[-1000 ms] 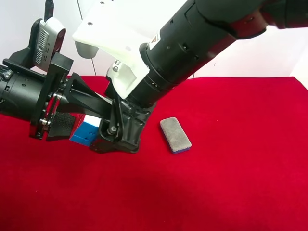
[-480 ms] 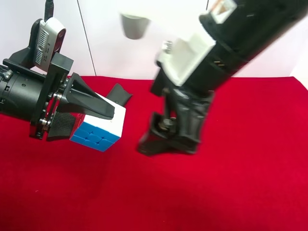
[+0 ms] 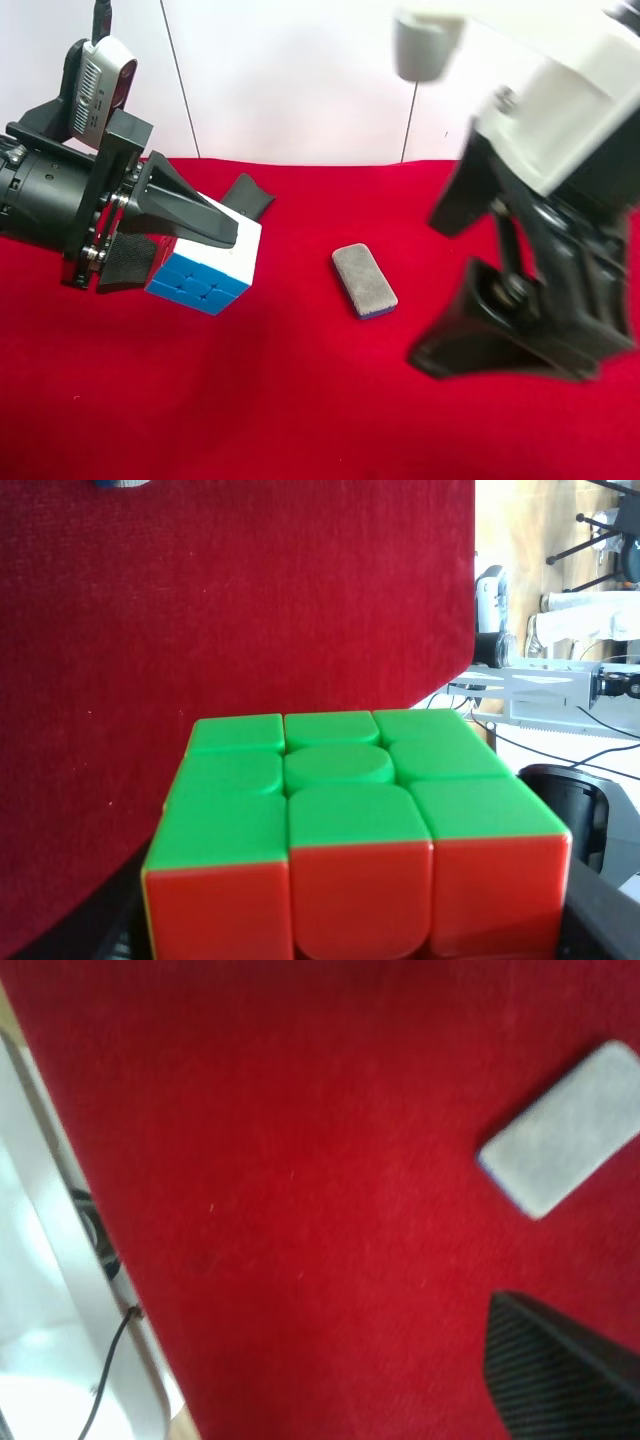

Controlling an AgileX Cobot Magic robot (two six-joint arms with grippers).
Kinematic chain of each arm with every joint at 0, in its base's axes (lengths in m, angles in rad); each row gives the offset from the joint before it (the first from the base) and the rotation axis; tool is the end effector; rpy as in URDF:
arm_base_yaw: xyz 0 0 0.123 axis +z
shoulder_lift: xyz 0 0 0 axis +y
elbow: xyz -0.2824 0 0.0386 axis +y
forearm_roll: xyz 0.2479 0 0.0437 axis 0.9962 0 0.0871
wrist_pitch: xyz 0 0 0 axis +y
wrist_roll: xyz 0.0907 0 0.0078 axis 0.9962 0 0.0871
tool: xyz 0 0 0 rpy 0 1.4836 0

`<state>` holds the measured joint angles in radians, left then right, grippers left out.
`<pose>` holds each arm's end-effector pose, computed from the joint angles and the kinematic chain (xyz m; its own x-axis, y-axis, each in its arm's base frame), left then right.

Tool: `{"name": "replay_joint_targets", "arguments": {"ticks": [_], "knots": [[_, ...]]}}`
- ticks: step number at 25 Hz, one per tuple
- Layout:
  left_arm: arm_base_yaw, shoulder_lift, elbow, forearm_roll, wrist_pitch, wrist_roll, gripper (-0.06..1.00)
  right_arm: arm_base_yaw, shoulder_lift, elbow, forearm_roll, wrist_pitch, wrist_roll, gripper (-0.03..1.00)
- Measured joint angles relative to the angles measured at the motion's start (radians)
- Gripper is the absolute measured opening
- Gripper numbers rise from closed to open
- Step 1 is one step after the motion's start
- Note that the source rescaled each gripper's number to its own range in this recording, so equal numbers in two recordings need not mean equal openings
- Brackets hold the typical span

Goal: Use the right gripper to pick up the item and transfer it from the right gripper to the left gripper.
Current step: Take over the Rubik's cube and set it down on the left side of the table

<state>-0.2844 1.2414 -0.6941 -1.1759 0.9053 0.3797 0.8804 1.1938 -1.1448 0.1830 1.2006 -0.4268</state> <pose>0.1903 -0.1246 0.2614 -0.9767 -0.1174 -0.1798 0.0824 0.5683 -0.8187 0.1267 0.1777 0.3491 -0.2627 -0.8631 -0.4313 -0.9572 0.2895 0.0036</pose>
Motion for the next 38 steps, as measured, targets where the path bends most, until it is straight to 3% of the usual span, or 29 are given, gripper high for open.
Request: {"name": "replay_joint_targets", "arguments": {"ticks": [7,17,22,28,38], "knots": [[0.000,0.000,0.000,0.000,0.000,0.000,0.02,0.000,-0.212,0.283,0.000,0.008,0.064,1.00],[0.000,0.000,0.000,0.000,-0.003,0.003,0.02,0.000,-0.628,0.641,-0.001,-0.112,0.215,1.00],[0.000,0.000,0.000,0.000,-0.004,0.003,0.02,0.000,-0.827,0.653,-0.067,-0.131,0.325,1.00],[0.000,0.000,0.000,0.000,-0.011,0.003,0.02,0.000,-0.984,0.655,-0.222,-0.134,0.477,1.00],[0.000,0.000,0.000,0.005,-0.026,0.003,0.02,0.001,-0.995,0.655,-0.240,-0.134,0.502,1.00]]}}
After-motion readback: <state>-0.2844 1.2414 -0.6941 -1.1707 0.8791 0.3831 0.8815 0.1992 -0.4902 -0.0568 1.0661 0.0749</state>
